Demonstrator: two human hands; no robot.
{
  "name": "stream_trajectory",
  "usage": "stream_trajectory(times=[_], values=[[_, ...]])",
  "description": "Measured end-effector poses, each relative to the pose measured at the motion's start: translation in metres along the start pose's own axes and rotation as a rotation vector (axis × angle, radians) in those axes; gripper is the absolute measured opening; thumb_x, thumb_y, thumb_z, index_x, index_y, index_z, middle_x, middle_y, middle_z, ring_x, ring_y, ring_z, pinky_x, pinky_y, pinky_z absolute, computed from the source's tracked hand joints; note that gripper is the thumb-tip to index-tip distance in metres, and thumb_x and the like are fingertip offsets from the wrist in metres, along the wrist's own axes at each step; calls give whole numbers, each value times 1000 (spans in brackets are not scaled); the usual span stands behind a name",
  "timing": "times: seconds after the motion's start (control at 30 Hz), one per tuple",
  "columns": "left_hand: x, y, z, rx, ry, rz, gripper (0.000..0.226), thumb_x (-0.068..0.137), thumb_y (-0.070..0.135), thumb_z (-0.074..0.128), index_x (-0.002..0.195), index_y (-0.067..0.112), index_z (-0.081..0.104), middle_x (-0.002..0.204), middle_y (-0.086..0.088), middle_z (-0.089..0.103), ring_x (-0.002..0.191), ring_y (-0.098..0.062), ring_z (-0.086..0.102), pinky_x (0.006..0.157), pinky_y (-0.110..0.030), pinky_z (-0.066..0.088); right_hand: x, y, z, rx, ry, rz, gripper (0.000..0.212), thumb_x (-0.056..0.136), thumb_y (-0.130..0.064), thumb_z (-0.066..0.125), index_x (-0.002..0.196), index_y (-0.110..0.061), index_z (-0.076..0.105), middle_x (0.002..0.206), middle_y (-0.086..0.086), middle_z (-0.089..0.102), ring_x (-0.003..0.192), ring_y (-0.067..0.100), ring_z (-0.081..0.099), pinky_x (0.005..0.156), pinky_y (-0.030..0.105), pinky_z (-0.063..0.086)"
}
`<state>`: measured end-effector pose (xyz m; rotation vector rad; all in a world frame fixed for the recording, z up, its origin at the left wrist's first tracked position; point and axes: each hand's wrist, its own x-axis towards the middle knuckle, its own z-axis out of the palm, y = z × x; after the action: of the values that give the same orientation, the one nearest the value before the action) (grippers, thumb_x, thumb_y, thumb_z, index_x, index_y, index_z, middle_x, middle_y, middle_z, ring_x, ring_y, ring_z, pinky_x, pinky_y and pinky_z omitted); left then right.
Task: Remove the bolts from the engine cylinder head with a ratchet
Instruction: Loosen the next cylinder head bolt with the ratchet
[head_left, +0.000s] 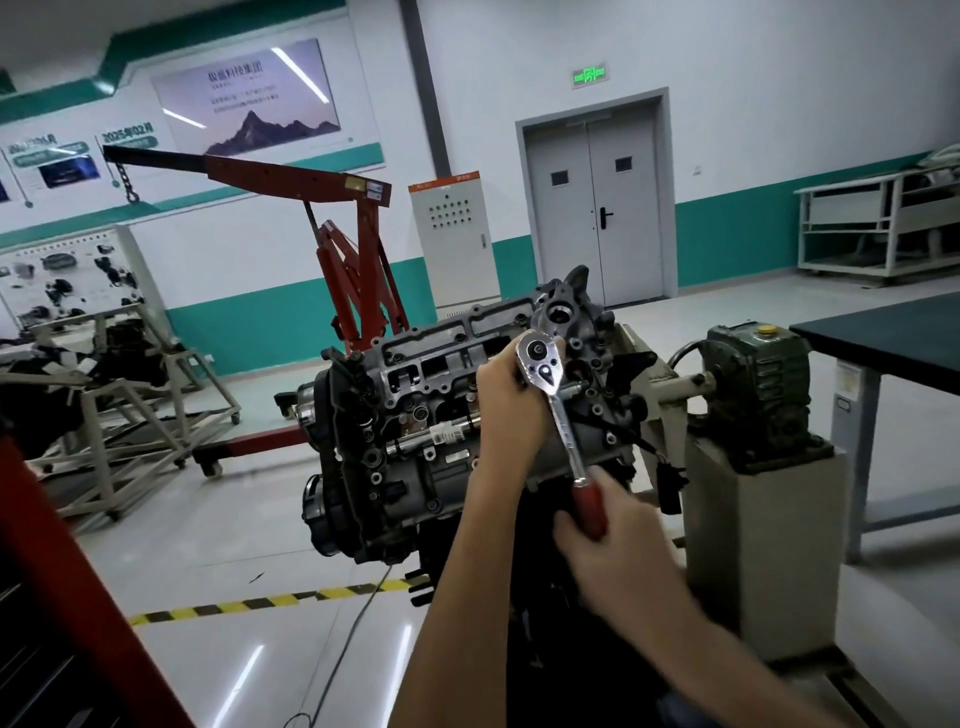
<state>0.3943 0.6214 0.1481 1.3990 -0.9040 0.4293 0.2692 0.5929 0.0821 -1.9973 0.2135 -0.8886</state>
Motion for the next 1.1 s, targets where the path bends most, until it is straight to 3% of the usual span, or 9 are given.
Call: stream_trajectory(times=[0.13, 0.33, 0.47, 0.57, 0.67, 0.83, 0.93, 1.0, 1.1], values=[[-1, 1, -7, -26, -35, 10, 54, 92, 10, 62, 51, 36, 38, 49, 18, 35, 53, 0, 27, 52, -14, 28, -6, -10, 28, 202, -78, 58, 12, 81, -3, 56, 78, -12, 49, 55, 1, 45, 38, 5, 44, 41, 14, 36], [8, 2, -13, 82, -124, -9, 47, 87, 4, 63, 52, 20, 36, 47, 15, 35, 51, -4, 28, 52, -22, 27, 49, 2, -78, -353, -381, -156, 27, 79, 1, 60, 73, -23, 52, 61, -4, 53, 47, 2, 53, 49, 16, 47], [9, 2, -15, 69, -137, -29, 36, 84, -6, 58, 55, 9, 43, 51, 9, 37, 51, -5, 26, 51, -25, 24, 90, -2, -107, -661, -360, -278, 8, 81, -7, 61, 83, -13, 56, 67, -2, 58, 57, 9, 58, 59, 27, 53], [2, 0, -10, 24, -54, -13, 44, 86, -5, 57, 54, 22, 45, 47, 15, 42, 49, -1, 31, 50, -20, 28, 61, 9, -82, -463, -268, -210, 18, 78, -2, 64, 79, -17, 54, 61, -3, 55, 52, 8, 56, 53, 19, 48], [-2, 0, -3, -3, 19, 28, 49, 91, 7, 61, 55, 31, 39, 47, 17, 40, 50, 1, 31, 50, -16, 28, 11, 7, -24, -163, -30, -98, 20, 75, -1, 67, 88, -12, 57, 53, -11, 45, 49, -6, 52, 46, 4, 34], [-2, -1, -4, 13, 20, 50, 50, 92, 14, 63, 58, 32, 31, 51, 15, 30, 56, -4, 24, 52, -25, 25, -7, -9, 34, 198, -100, 61, 14, 81, -5, 57, 91, -12, 50, 64, 7, 54, 45, 7, 49, 46, 16, 40], [0, 2, -6, 16, -15, 25, 50, 91, 12, 64, 54, 32, 37, 47, 18, 39, 51, 0, 31, 51, -16, 28, 7, -2, -12, 6, -211, -60, 24, 78, -1, 60, 79, -22, 50, 55, -5, 48, 41, 2, 47, 43, 9, 34], [4, 3, -7, 18, -63, 2, 51, 89, 6, 64, 52, 31, 40, 45, 18, 42, 48, 1, 35, 52, -13, 30, 27, 1, -56, -216, -323, -135, 33, 76, 3, 61, 72, -26, 46, 54, -6, 48, 44, 0, 49, 43, 13, 38], [8, 4, -8, 48, -108, -26, 43, 88, 2, 61, 52, 17, 42, 44, 15, 37, 48, -2, 27, 51, -23, 27, 71, -1, -102, -549, -383, -244, 22, 80, -2, 61, 81, -22, 54, 63, -5, 54, 52, -1, 55, 51, 14, 45]])
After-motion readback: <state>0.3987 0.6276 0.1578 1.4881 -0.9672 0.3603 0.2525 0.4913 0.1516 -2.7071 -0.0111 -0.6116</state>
